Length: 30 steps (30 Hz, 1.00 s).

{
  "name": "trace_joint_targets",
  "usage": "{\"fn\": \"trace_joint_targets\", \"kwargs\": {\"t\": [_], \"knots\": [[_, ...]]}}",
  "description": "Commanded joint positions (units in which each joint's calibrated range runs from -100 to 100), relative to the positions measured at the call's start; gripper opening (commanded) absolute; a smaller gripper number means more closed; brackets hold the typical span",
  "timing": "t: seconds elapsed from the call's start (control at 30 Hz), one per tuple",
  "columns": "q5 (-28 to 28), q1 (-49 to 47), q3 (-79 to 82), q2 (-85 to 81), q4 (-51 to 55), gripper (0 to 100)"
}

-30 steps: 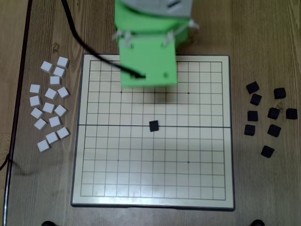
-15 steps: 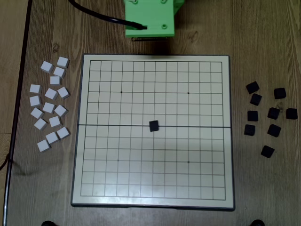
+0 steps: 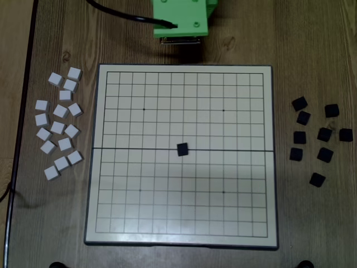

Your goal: Grasp a Black stone and put it on the board on position (0,0).

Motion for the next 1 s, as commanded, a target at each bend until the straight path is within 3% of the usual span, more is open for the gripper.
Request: {"fn": "trace_joint_targets", "kwargs": {"t": [0.0,0.37,0.97], "knots": [[0.78,-0.47,3.11,-3.21,1.50,6],[3.08,-0.65,5.71,-8.98,8.61,6],[4.49,-0.38,5.71,-9.23,8.61,7]]}}
